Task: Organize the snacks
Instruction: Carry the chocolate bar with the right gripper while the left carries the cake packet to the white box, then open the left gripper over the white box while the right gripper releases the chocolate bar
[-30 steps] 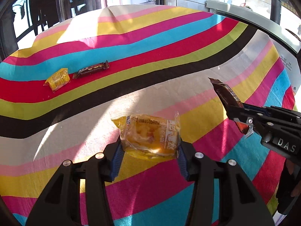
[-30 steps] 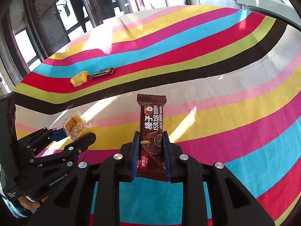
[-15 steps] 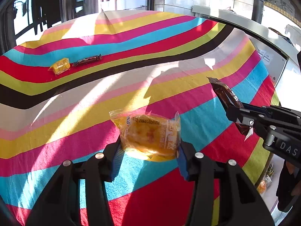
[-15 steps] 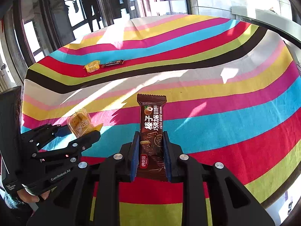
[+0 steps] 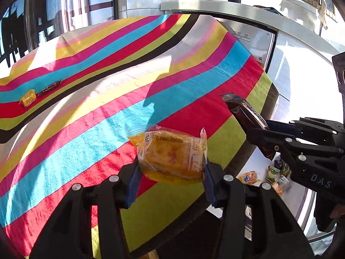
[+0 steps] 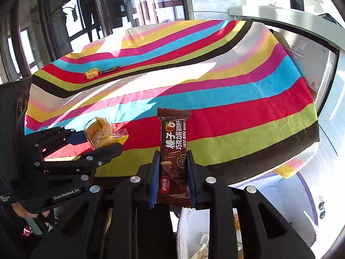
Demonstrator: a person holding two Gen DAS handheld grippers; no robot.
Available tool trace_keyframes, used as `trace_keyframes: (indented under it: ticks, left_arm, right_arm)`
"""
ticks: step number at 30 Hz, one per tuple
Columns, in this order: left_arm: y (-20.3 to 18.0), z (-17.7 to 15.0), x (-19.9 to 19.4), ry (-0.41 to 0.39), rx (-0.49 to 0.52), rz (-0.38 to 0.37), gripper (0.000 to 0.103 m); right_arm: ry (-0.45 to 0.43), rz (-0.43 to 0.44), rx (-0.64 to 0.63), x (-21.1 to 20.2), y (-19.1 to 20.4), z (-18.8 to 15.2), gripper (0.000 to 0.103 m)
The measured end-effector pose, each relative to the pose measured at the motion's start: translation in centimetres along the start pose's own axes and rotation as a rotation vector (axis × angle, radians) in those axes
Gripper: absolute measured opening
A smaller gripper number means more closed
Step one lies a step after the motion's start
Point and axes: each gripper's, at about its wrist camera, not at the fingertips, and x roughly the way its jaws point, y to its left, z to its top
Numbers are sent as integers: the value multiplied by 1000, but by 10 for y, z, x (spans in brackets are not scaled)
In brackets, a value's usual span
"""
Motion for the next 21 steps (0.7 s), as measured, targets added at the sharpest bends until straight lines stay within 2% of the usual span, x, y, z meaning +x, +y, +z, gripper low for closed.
trace_keyframes:
  ticks: [12,21]
  left_arm:
    - [-110,-11,25,86,230,-112,49]
    - [-167,-17,52,157,384,-164,49]
  right_arm:
    - [21,-106,190,-34,-81,-69,23]
    - [54,-169,318,-43,-127,-111,23]
